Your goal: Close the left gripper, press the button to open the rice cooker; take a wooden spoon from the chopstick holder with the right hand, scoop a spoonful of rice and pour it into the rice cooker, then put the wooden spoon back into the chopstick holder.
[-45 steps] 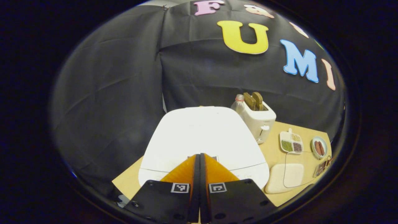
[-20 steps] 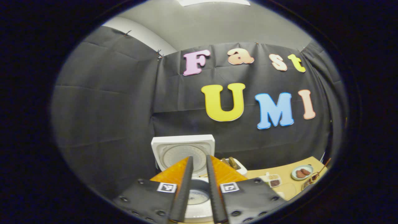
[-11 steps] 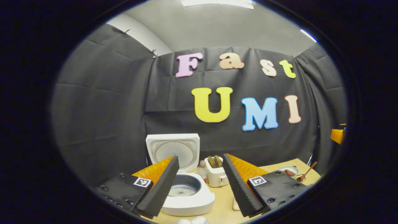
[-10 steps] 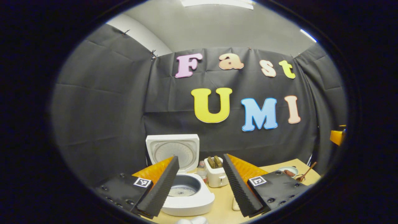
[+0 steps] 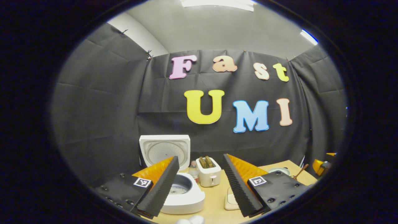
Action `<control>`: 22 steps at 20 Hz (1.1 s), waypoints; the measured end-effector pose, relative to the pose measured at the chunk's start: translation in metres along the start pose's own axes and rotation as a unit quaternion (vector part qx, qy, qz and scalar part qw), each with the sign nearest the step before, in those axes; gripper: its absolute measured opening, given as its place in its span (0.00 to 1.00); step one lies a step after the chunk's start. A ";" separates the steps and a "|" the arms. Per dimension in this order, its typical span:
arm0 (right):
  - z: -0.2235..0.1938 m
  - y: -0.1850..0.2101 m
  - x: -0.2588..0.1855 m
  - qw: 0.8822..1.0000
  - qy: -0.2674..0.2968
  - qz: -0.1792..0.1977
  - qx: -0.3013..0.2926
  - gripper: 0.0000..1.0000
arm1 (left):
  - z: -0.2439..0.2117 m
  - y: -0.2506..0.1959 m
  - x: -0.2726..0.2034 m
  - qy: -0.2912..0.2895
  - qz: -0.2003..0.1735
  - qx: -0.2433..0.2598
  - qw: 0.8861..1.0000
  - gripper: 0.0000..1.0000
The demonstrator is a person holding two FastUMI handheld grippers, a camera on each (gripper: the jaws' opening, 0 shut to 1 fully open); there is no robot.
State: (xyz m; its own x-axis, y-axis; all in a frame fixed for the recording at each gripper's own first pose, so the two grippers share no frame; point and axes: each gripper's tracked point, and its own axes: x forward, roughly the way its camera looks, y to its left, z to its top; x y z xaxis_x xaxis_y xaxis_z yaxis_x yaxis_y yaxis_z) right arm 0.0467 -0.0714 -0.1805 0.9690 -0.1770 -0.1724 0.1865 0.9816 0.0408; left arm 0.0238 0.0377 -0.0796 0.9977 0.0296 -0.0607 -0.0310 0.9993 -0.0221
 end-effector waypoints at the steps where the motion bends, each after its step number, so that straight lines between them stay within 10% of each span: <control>1: -0.013 -0.008 0.011 1.000 0.011 -0.008 0.010 0.98 | 0.002 -0.001 0.000 -0.001 0.001 0.002 1.000 1.00; 22: -0.130 -0.078 0.220 0.993 0.077 -0.047 0.079 0.98 | -0.030 -0.047 0.012 0.034 0.035 -0.007 0.999 1.00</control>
State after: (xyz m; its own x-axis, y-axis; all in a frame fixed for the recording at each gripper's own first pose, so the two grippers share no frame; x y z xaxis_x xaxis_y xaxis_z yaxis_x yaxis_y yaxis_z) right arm 0.2242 -0.1772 -0.3500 0.9119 -0.2430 -0.3308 0.3106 0.9354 0.1691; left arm 0.0357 -0.0098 -0.1095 0.9866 0.0975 -0.1311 -0.1021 0.9944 -0.0288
